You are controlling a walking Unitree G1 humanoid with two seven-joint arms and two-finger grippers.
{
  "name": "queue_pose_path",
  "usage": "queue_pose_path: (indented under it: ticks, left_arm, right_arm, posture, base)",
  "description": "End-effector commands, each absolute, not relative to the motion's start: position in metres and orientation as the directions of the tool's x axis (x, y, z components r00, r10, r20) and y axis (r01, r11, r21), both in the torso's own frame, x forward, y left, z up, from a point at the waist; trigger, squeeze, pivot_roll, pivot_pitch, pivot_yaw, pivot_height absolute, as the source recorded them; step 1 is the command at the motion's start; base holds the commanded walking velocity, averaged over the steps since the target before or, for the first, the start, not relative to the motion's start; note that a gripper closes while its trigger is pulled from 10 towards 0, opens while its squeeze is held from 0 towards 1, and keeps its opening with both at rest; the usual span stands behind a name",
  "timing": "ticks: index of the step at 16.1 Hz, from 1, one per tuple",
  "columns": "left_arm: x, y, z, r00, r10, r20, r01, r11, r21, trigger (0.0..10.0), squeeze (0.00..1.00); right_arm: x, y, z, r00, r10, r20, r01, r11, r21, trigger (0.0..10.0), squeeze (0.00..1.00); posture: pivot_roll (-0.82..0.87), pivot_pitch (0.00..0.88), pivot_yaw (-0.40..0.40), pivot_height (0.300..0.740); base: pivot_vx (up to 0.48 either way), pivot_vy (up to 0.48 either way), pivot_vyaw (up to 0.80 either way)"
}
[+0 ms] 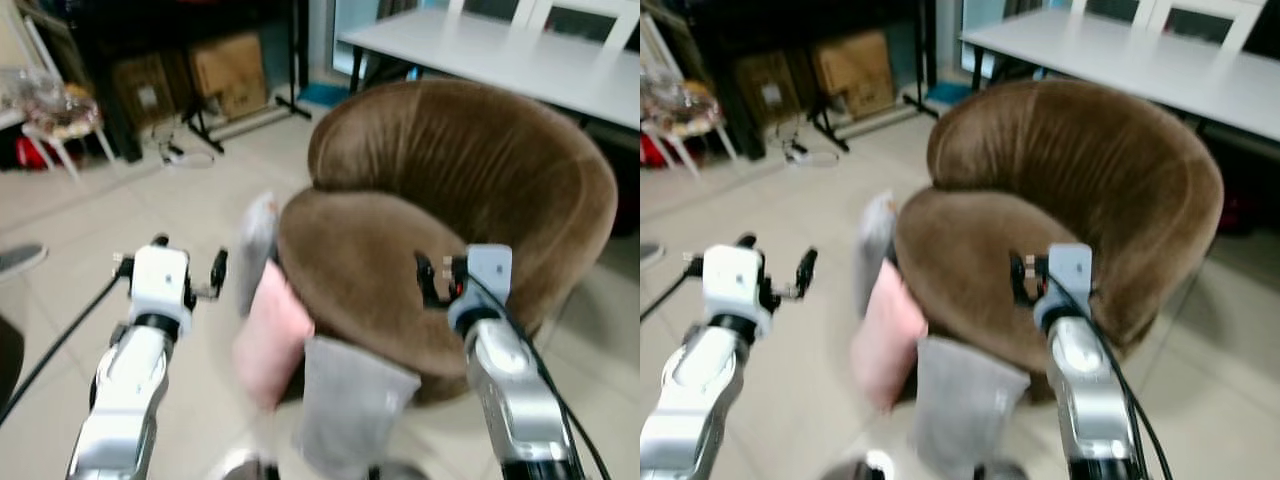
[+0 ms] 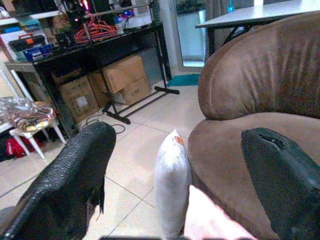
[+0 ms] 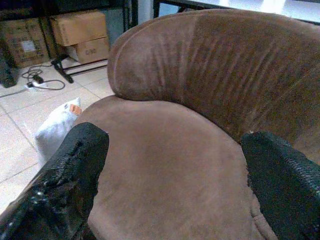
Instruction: Move the pillow to the sofa from floor
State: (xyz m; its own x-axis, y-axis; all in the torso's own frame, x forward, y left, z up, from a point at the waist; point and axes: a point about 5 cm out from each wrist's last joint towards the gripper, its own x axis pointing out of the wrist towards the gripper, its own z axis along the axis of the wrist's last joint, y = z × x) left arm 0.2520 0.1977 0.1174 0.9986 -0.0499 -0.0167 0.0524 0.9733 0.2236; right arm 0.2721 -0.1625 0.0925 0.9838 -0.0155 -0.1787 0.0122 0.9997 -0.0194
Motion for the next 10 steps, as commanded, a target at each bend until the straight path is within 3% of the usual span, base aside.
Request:
queue_pose_path:
  ticks: [1,4,10]
  left_arm:
    - [0.2527,0.1969,0.1137,0.998,-0.057,-0.037,0.065,0.969,0.239,10.0,0.0]
    - [0.2554,0.1951,0.1139,0.997,-0.066,-0.031,0.072,0.969,0.235,10.0,0.0]
    - [0.2573,0.1955,0.1148,0.998,-0.065,-0.021,0.068,0.974,0.217,10.0,0.0]
  right_arm:
    - [0.2719,-0.164,0.0945,0.986,-0.025,-0.167,0.022,1.0,-0.019,10.0,0.0]
    - [0.2714,-0.1652,0.0962,0.988,-0.03,-0.153,0.024,0.999,-0.042,10.0,0.0]
    - [0.2739,-0.1632,0.0964,0.988,-0.019,-0.156,0.01,0.998,-0.06,10.0,0.0]
  posture:
    - [-0.04,0.0,0.02,0.635]
    - [-0.05,0.0,0.022,0.6]
    - [-0.04,0.0,0.006,0.6]
  base:
    - [0.0,0.0,0.0]
    - [0.0,0.0,0.0]
    - [0.0,0.0,0.0]
